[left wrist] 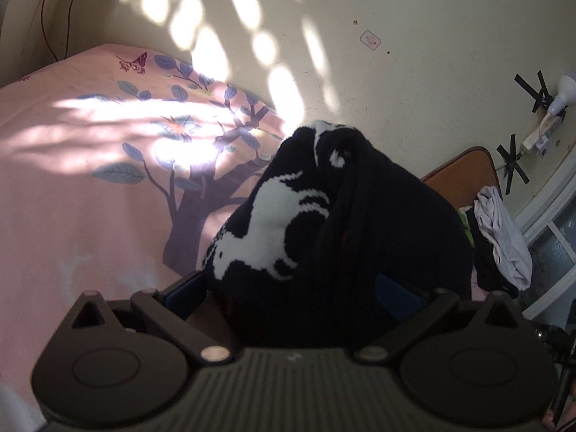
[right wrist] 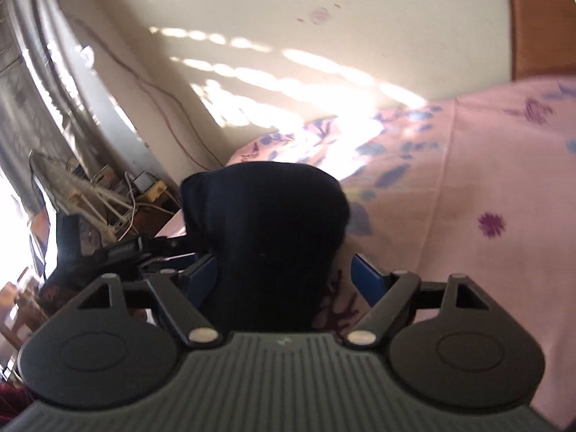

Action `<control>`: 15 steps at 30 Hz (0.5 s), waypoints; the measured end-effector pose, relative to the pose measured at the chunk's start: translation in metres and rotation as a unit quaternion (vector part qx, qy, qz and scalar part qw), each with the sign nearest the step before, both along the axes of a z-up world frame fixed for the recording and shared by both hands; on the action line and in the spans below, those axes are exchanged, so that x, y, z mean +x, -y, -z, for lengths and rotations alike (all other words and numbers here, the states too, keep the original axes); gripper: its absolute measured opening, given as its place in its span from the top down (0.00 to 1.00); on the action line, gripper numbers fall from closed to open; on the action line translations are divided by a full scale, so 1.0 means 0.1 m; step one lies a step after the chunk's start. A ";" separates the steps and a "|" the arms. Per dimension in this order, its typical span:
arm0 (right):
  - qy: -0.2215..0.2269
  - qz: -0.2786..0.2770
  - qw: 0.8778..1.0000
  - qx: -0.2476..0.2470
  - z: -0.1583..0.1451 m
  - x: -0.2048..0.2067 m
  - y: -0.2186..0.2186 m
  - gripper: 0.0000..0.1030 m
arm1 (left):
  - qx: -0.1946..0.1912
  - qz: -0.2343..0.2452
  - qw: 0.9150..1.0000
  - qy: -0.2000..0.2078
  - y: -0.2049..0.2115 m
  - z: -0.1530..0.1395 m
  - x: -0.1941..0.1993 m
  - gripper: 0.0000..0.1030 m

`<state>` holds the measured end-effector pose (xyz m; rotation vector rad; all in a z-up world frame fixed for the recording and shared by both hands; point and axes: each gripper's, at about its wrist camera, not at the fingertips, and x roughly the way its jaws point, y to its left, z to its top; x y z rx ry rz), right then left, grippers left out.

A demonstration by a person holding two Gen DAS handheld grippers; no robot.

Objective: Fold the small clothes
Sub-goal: 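Lift the folded sweater bundle off the bed with both grippers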

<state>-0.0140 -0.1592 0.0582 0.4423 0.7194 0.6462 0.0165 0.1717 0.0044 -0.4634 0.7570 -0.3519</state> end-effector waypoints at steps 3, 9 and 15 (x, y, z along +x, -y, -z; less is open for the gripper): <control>-0.030 -0.008 0.999 0.016 0.22 0.20 -0.12 0.18 | -0.022 0.002 1.000 0.006 -0.02 0.05 -0.07 0.00; -0.035 -0.044 0.998 0.017 0.31 0.40 -0.69 0.19 | -0.011 -0.003 0.999 0.032 0.03 0.05 -0.16 0.01; 0.013 -0.058 0.998 -0.026 0.12 0.49 -0.92 0.42 | -0.016 -0.024 0.999 0.027 0.01 0.03 -0.10 0.04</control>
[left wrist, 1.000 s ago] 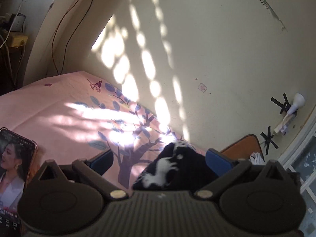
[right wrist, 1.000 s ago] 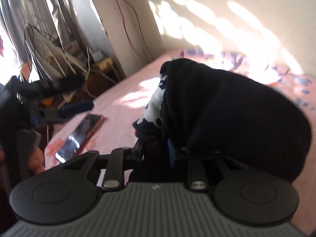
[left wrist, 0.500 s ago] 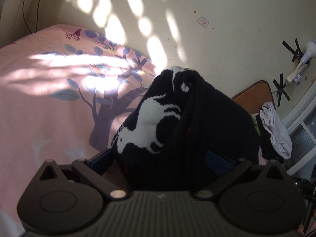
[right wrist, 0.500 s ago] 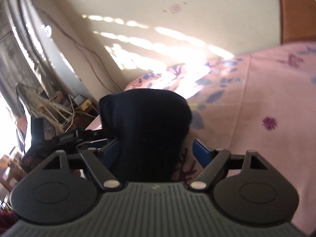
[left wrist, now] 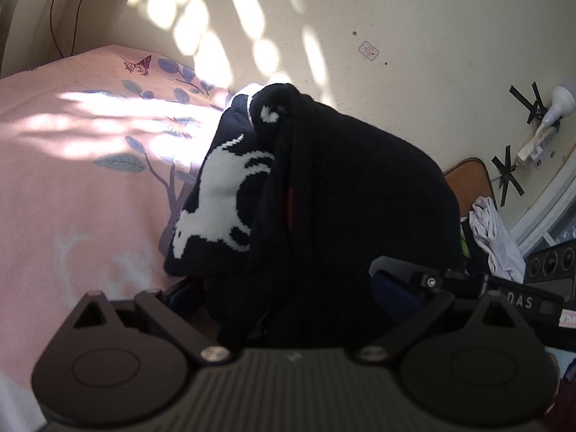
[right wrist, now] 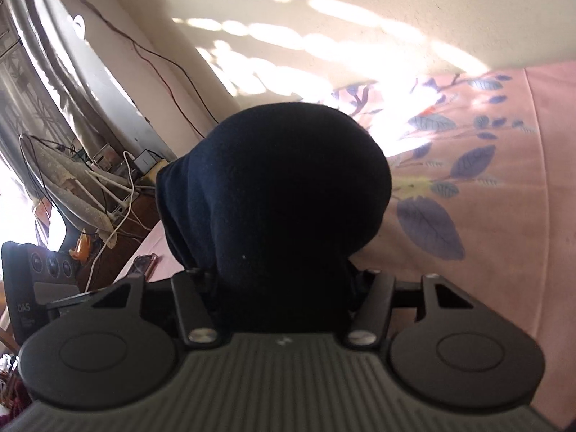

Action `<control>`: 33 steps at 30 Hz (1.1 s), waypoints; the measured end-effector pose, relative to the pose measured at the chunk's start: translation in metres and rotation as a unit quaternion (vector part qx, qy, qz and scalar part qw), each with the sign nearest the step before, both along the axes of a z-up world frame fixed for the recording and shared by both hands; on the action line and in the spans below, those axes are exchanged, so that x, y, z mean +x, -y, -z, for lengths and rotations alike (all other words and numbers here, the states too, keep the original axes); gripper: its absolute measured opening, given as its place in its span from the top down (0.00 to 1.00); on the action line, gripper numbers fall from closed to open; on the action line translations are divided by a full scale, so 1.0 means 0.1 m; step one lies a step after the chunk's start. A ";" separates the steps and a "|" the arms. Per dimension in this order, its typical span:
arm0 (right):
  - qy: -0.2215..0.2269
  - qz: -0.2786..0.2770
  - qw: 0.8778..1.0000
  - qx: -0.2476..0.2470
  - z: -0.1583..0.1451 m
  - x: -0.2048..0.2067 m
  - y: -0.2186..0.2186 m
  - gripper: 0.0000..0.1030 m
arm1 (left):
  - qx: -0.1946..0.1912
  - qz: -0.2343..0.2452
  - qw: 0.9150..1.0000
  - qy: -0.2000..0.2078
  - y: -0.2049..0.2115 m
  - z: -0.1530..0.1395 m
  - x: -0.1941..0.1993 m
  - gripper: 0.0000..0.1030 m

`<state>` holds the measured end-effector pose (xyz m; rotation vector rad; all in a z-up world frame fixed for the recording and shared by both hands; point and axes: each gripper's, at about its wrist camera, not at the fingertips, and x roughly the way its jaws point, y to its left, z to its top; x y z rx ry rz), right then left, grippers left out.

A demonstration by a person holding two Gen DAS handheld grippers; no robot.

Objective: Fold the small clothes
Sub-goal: 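Lift the folded sweater bundle off the bed with both grippers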

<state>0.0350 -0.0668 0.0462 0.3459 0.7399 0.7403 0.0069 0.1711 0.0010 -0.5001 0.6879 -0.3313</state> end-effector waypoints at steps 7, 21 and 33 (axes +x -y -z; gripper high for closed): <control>0.025 -0.006 1.000 0.012 -0.24 0.20 0.11 0.48 | -0.045 -0.014 0.999 -0.003 0.13 -0.27 0.27 0.06; 0.154 0.240 0.957 0.052 -1.36 0.33 3.33 0.50 | -0.052 0.206 0.972 0.103 3.65 -1.69 1.68 0.08; 0.053 0.346 0.936 -0.024 -0.39 1.13 4.54 0.38 | 0.061 0.213 0.974 0.043 5.32 -0.87 2.28 0.00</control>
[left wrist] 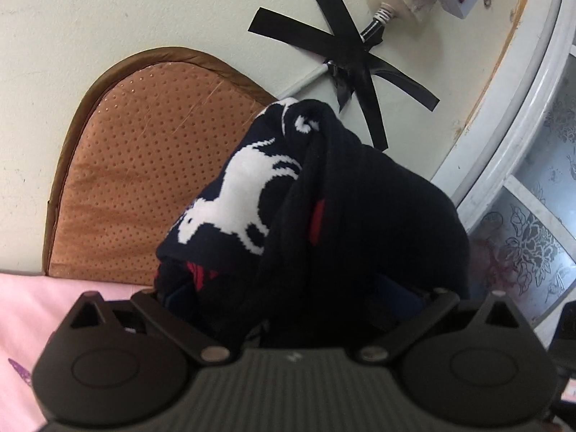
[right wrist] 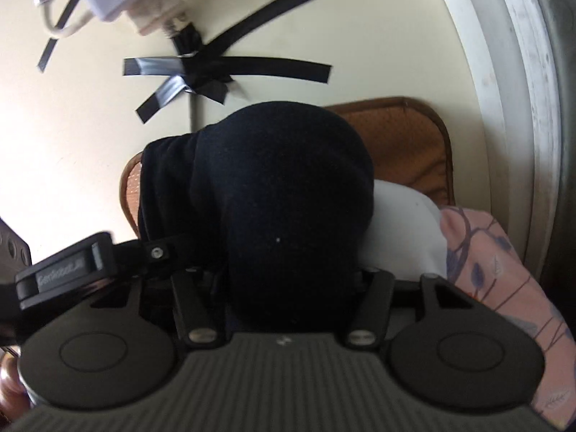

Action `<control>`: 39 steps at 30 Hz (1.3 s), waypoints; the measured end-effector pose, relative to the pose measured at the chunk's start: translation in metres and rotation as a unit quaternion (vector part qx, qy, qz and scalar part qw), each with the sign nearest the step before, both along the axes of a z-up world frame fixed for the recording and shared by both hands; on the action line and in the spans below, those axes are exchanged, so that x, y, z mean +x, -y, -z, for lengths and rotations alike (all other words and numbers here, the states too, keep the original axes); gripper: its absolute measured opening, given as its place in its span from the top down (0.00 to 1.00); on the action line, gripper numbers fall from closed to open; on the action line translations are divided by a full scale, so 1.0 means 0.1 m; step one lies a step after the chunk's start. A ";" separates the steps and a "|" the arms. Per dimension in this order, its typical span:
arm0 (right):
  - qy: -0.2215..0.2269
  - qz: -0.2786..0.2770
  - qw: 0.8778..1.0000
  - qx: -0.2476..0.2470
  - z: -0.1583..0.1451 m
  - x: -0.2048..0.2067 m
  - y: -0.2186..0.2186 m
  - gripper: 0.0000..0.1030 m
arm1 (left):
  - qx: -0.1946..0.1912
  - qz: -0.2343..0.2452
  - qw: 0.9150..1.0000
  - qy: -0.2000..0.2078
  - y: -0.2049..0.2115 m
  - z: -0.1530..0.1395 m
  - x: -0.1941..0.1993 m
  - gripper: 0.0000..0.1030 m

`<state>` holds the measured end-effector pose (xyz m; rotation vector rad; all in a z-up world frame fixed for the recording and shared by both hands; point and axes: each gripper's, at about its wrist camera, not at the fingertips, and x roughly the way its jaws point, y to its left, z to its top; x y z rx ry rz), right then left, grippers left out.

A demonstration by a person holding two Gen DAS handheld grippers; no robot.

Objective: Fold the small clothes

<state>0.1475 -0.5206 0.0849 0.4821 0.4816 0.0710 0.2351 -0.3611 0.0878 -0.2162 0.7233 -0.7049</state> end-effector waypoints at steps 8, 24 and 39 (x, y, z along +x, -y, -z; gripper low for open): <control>0.080 0.106 0.991 -0.029 -0.14 -0.92 -0.28 0.18 | 0.005 -0.031 0.998 0.061 -0.82 -0.23 -0.61 0.00; -0.017 0.096 0.995 0.021 0.41 -2.58 -1.53 0.11 | 0.116 -0.057 0.988 0.089 -1.92 0.49 -2.27 0.00; 0.017 0.176 0.978 -0.112 0.56 -2.96 -1.98 0.07 | 0.204 -0.014 0.974 0.093 -1.99 0.77 -2.74 0.00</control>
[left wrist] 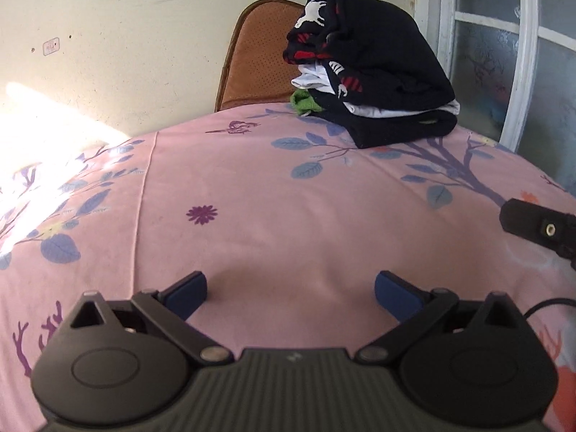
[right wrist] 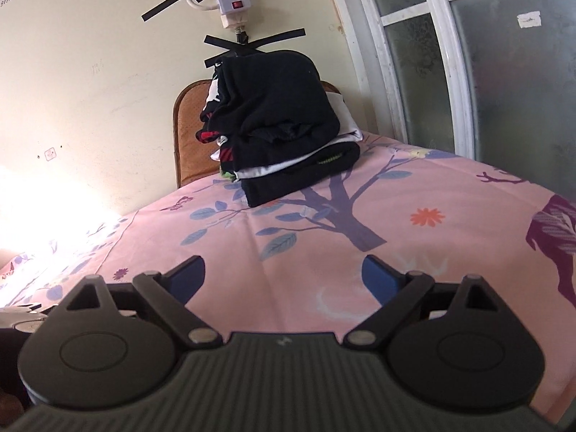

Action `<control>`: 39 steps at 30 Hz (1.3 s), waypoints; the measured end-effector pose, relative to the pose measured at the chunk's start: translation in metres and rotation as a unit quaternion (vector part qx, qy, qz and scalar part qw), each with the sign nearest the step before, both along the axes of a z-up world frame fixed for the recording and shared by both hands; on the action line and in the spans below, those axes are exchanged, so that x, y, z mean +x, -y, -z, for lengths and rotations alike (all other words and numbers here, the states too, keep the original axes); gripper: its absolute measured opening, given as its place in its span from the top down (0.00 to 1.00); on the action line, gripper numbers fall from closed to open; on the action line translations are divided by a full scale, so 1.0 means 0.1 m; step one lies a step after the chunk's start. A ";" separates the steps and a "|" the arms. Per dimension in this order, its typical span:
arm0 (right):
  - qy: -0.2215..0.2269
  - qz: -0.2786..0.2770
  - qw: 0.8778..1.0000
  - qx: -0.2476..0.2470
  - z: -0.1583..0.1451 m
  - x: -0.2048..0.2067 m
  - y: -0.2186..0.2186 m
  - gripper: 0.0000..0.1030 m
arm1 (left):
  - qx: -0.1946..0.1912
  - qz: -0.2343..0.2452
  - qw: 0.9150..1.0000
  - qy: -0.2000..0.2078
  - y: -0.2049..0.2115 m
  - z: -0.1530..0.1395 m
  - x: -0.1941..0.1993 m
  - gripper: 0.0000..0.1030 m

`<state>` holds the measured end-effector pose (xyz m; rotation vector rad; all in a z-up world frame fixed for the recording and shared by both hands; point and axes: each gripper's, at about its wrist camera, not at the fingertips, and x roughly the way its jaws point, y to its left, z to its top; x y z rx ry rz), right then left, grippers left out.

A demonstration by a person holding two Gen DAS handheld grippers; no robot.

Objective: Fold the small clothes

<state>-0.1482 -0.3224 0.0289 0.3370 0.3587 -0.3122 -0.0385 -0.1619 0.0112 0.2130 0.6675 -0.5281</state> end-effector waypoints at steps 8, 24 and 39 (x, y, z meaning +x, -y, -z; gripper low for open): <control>-0.008 0.007 0.999 0.034 0.12 0.04 0.12 0.05 | 0.004 0.004 1.000 0.001 0.00 0.02 -0.01 0.00; -0.015 -0.013 0.997 0.068 0.16 0.08 0.15 0.00 | -0.004 0.001 1.000 -0.004 -0.02 0.03 -0.02 0.00; -0.012 -0.017 0.997 0.073 0.16 0.08 0.16 0.00 | 0.000 0.005 1.000 -0.020 -0.02 0.00 -0.04 0.00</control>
